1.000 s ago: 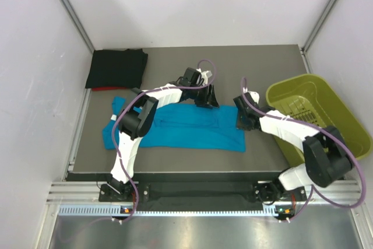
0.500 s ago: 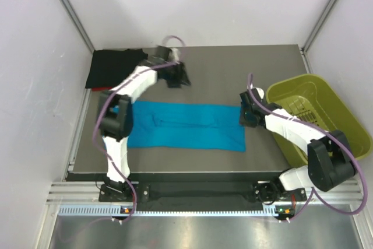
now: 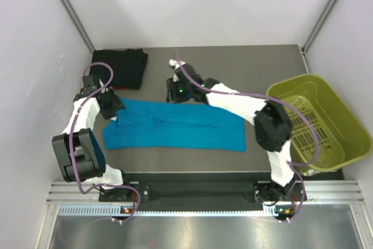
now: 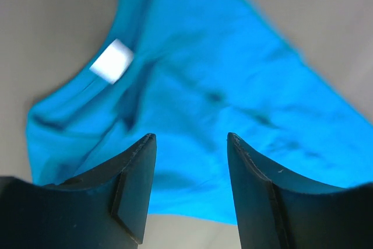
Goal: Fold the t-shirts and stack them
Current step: Fold the tshirt
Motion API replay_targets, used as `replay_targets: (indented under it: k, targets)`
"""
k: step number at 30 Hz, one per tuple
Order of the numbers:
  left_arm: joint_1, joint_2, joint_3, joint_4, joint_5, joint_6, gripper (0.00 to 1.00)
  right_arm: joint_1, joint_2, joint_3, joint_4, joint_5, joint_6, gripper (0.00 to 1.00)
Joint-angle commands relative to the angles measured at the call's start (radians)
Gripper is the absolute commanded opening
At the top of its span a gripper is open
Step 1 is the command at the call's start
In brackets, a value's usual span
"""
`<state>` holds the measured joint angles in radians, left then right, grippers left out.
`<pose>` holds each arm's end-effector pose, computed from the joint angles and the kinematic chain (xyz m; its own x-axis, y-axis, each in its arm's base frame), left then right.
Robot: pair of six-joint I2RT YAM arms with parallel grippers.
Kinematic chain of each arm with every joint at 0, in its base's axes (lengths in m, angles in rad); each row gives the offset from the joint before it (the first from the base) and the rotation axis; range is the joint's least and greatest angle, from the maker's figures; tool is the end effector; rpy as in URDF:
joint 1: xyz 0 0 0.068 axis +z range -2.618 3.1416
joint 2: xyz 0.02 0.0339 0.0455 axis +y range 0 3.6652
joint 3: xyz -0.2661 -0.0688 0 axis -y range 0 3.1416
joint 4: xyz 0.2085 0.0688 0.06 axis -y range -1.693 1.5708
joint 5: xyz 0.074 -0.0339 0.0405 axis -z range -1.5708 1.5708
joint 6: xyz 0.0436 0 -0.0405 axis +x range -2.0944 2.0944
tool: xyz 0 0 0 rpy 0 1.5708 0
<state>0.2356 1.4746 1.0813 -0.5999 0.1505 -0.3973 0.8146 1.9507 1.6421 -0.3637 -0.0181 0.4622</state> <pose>0.2679 0.0576 0.2558 -0.6927 -0.5597 -0.4549 -0.4546 0.8285 -0.3271 0.2928 0.3116 0.2812 -0.7112 -0.1042 -0.6953 -0.4692 0.8069 0.3590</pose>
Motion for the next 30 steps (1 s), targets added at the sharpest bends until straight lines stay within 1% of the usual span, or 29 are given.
replay_targets:
  k: [1, 3, 5, 10, 15, 20, 26, 30]
  targets:
    - [0.053, -0.062, -0.049, 0.032, 0.084, 0.029, 0.57, 0.041, 0.144, 0.137, 0.058, -0.124, -0.013, 0.41]
    - [0.054, -0.036, -0.049, 0.014, 0.103, 0.043, 0.57, 0.063, 0.183, 0.182, 0.083, -0.158, -0.01, 0.43]
    - [0.054, 0.008, -0.037, -0.021, 0.089, 0.048, 0.57, 0.078, 0.229, 0.203, 0.112, -0.184, -0.002, 0.46]
    - [0.054, 0.075, -0.063, -0.005, 0.073, 0.057, 0.56, 0.103, 0.332, 0.28, 0.134, -0.197, 0.012, 0.48]
    - [0.054, 0.111, -0.06, 0.005, 0.074, 0.078, 0.55, 0.116, 0.392, 0.314, 0.143, -0.198, 0.016, 0.46]
    - [0.054, 0.116, -0.061, 0.015, 0.044, 0.094, 0.55, 0.127, 0.419, 0.32, 0.166, -0.21, 0.016, 0.39]
    - [0.054, 0.115, -0.067, 0.025, -0.02, 0.11, 0.55, 0.147, 0.478, 0.38, 0.137, -0.204, 0.018, 0.39]
    - [0.053, 0.121, -0.066, 0.041, 0.015, 0.121, 0.55, 0.149, 0.501, 0.394, 0.132, -0.198, 0.024, 0.4]
